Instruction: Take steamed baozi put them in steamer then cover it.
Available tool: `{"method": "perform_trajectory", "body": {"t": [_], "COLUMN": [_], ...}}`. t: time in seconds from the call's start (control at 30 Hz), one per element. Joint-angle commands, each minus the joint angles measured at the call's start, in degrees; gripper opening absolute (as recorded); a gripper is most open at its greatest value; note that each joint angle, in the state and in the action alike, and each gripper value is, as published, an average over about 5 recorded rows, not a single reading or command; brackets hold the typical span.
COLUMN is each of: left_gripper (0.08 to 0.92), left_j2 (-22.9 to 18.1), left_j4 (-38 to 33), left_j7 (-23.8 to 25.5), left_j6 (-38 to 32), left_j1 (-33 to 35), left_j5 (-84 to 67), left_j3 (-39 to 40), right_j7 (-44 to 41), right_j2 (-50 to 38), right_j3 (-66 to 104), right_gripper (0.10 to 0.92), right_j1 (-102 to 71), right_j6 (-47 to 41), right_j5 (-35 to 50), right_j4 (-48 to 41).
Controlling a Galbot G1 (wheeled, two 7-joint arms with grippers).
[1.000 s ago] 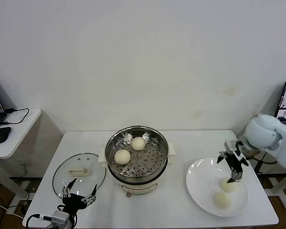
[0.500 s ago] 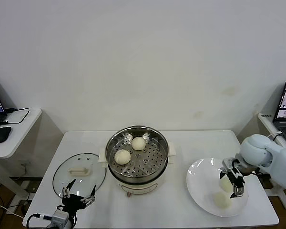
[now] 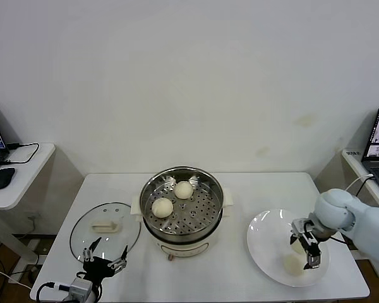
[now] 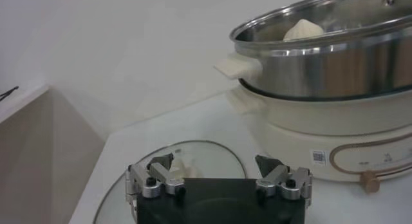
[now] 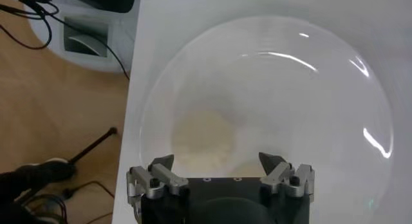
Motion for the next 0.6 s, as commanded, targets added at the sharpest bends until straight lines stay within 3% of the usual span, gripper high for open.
{"method": "perform_trajectory", "body": {"t": [0.03, 0.6], "left_gripper": [0.823, 0.823], "left_j2": [-0.09, -0.27], "left_j4": [-0.03, 0.27], "left_j7": [-0.06, -0.15], "left_j6": [-0.02, -0.09], "left_j1": [0.16, 0.08], "left_j5": [0.21, 0.89], "left_j3": [-0.03, 0.37], "right_j7": [1.48, 2.74], "right_j2": [0.29, 0.68], "right_j3": [2.09, 3.39], "right_gripper": [0.823, 0.823], "right_j1": [-3.73, -6.54], "right_j6": [-0.20, -0.74], "right_j5": [-1.35, -1.64], "right_j4": [-0.20, -0.13]}}
